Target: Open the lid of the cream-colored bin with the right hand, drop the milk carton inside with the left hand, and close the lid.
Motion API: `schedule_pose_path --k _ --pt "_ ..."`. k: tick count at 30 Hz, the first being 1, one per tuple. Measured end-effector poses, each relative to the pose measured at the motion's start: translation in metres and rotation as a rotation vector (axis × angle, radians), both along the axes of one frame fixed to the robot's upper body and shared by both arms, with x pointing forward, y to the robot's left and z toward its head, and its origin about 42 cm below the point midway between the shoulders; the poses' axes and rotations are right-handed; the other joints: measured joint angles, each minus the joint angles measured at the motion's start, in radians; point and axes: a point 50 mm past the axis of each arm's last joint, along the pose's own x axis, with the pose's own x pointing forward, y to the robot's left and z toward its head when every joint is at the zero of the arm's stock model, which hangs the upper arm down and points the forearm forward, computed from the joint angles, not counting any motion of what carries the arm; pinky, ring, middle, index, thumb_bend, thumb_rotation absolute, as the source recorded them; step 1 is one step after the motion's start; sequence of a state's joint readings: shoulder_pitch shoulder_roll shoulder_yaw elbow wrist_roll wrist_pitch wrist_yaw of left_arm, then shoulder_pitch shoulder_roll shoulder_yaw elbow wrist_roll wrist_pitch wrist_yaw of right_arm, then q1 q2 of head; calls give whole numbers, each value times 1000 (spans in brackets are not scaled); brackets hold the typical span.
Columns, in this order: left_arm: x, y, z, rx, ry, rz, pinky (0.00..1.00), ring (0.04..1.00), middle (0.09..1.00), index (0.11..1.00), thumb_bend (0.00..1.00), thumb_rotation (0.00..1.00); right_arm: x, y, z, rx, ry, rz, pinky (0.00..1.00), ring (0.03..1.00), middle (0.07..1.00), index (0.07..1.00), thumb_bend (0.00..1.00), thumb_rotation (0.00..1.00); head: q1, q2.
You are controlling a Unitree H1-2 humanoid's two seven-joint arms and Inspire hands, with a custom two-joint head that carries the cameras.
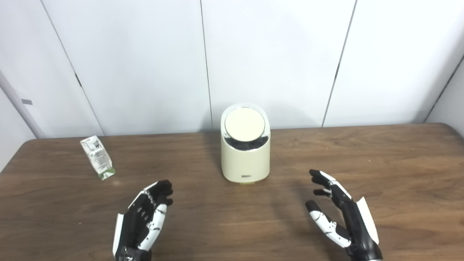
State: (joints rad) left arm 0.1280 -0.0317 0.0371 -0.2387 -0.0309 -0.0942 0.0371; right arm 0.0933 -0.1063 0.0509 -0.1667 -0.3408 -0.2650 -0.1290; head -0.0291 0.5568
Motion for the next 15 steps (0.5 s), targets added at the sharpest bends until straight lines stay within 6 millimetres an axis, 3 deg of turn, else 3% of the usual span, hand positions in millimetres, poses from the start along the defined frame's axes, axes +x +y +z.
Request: schedule_pose_path --k 15 --pt "0 -1 -2 -4 6 4 698 754 755 731 247 294 0 1 1 -14 -12 -3 665 792 811 790 203 491 -2 -12"
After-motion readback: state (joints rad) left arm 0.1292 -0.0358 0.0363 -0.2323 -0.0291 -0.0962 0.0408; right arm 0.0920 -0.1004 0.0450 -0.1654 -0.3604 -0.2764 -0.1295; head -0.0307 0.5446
